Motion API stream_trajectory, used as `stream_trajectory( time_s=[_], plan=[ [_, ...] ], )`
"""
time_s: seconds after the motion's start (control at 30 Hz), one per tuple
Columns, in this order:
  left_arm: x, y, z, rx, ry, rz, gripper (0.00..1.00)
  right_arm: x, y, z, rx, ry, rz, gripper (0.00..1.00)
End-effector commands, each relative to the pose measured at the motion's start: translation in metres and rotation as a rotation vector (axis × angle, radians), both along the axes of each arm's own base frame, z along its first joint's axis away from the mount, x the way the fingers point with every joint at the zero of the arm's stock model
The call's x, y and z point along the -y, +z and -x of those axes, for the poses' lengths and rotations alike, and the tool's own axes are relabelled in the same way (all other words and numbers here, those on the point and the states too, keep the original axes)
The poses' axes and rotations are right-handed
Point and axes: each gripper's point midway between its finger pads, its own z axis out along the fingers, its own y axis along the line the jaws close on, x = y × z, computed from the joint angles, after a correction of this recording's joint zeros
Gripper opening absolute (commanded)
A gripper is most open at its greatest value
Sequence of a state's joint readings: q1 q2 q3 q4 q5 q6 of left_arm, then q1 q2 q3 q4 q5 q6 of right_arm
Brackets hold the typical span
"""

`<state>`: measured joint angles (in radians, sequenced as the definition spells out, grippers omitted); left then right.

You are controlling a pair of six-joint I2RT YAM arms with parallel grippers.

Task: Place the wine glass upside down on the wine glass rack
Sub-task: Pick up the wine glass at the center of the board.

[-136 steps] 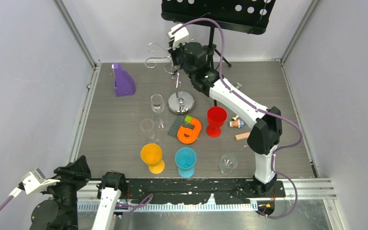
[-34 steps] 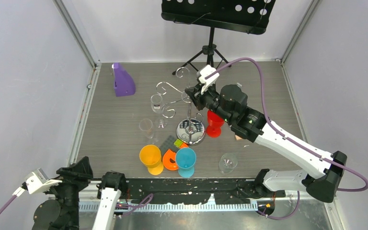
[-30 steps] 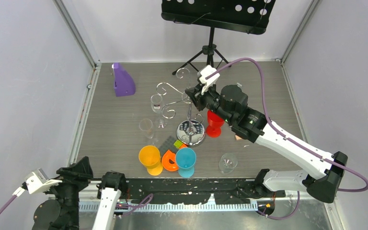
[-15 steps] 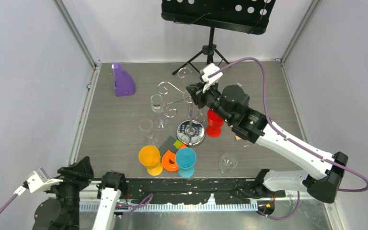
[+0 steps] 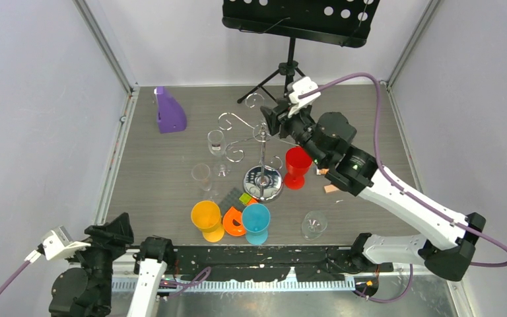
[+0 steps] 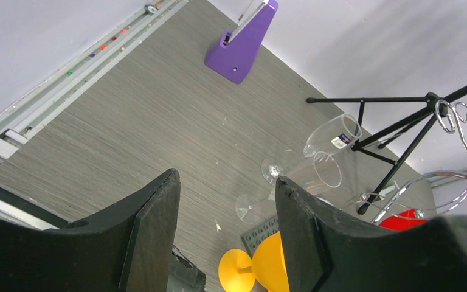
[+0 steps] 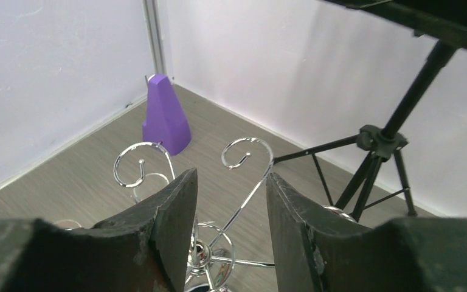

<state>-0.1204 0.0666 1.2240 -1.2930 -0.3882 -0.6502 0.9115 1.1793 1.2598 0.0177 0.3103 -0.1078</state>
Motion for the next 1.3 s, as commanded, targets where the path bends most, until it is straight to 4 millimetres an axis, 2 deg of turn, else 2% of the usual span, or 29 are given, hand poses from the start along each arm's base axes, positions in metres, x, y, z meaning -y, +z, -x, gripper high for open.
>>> stream_trajectory(
  time_s=[0.0, 0.1, 0.13, 0.17, 0.2, 0.23, 0.27, 0.3, 0.47, 0.6, 0.7, 0.83, 1.07, 1.27],
  plan=[
    [0.011, 0.008, -0.01, 0.023, -0.063, 0.004, 0.6, 0.045, 0.061, 0.016, 0.077, -0.085, -0.099, 0.53],
    [0.024, 0.006, -0.02, -0.002, -0.13, 0.0, 0.62, 0.071, 0.068, 0.028, 0.047, -0.119, -0.146, 0.54],
    [0.031, 0.004, -0.025, -0.013, -0.164, 0.002, 0.63, 0.075, 0.061, 0.031, 0.013, -0.124, -0.147, 0.54],
    [0.038, 0.001, -0.03, -0.028, -0.199, 0.008, 0.64, 0.088, 0.064, 0.036, 0.007, -0.146, -0.169, 0.54],
    [0.046, -0.002, -0.036, -0.047, -0.237, 0.016, 0.65, 0.091, 0.053, 0.038, -0.034, -0.154, -0.162, 0.54],
    [0.054, -0.007, -0.04, -0.068, -0.272, 0.028, 0.68, 0.102, 0.054, 0.043, -0.042, -0.169, -0.18, 0.54],
    [0.061, -0.012, -0.044, -0.085, -0.302, 0.043, 0.7, 0.105, 0.042, 0.045, -0.082, -0.175, -0.172, 0.55],
    [0.068, -0.017, -0.048, -0.101, -0.33, 0.057, 0.71, 0.115, 0.042, 0.051, -0.089, -0.19, -0.185, 0.55],
    [0.088, -0.032, -0.058, -0.124, -0.407, 0.125, 0.74, 0.145, 0.011, 0.068, -0.193, -0.246, -0.157, 0.58],
    [0.105, -0.05, -0.068, -0.208, -0.489, 0.178, 0.74, 0.159, -0.013, 0.073, -0.252, -0.291, -0.116, 0.58],
    [0.111, -0.062, -0.075, -0.254, -0.512, 0.2, 0.74, 0.164, -0.033, 0.075, -0.291, -0.31, -0.094, 0.58],
    [0.114, -0.077, -0.082, -0.32, -0.534, 0.204, 0.72, 0.164, -0.047, 0.076, -0.317, -0.309, -0.089, 0.58],
    [0.111, -0.083, -0.092, -0.34, -0.524, 0.175, 0.71, 0.156, -0.055, 0.072, -0.34, -0.294, -0.066, 0.58],
    [0.113, -0.106, -0.102, -0.384, -0.524, 0.184, 0.7, 0.153, -0.061, 0.069, -0.347, -0.296, -0.055, 0.58]
  ],
)
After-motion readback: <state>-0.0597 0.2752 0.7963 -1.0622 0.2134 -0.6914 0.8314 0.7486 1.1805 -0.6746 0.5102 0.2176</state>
